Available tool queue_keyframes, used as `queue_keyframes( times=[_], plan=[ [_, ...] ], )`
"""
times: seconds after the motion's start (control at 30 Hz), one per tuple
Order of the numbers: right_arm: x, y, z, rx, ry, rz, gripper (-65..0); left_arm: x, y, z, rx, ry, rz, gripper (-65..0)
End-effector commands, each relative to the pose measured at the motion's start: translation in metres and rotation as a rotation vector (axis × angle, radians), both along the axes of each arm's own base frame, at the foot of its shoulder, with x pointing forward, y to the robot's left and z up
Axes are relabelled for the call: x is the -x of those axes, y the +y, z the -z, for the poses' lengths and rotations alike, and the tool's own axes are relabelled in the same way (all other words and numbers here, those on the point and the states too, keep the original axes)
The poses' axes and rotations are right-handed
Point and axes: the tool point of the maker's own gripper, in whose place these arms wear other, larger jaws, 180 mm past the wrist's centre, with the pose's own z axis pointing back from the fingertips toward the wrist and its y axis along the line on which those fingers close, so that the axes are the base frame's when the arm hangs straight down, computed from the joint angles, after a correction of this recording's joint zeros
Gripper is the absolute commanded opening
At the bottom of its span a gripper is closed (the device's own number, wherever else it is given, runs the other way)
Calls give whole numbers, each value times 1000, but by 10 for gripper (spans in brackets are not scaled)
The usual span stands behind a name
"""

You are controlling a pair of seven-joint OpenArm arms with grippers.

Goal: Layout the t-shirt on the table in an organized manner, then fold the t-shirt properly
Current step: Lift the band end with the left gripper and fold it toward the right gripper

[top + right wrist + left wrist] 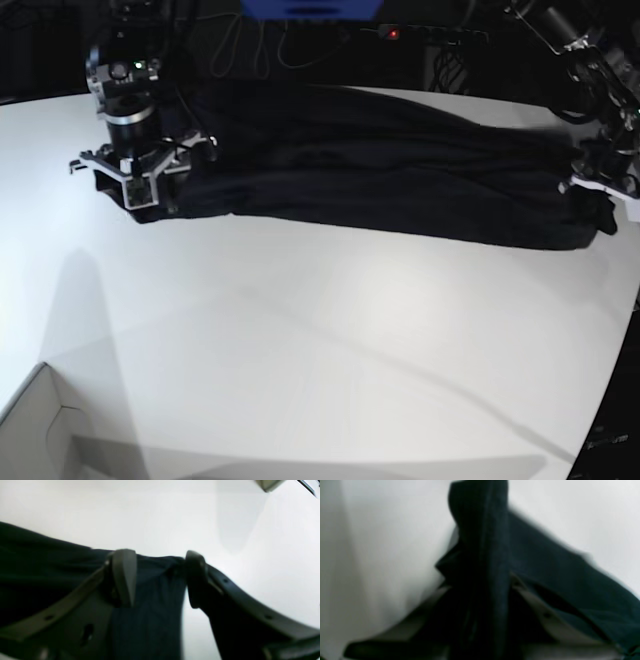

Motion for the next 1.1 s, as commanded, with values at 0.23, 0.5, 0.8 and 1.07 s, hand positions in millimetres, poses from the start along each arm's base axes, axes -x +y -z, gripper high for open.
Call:
queue_keyframes(
  times=[0.23,0.5,0.8,1.07],
  plan=[
    [-1,-11,-9,12,-37,23,-332,-10,-13,-70,-124,-181,16,-648],
    [0,-14,-9,16,-35,30,-332,-9,-76,-66,-129,-167,172,-648],
    [0,-14,-9,16,-35,30,-332,-17,-193,-43,-111,-102,512,-648],
    [1,-14,-8,16,-32,30,-332,-1,-282,-24,-223,-38,804,-648]
  ],
)
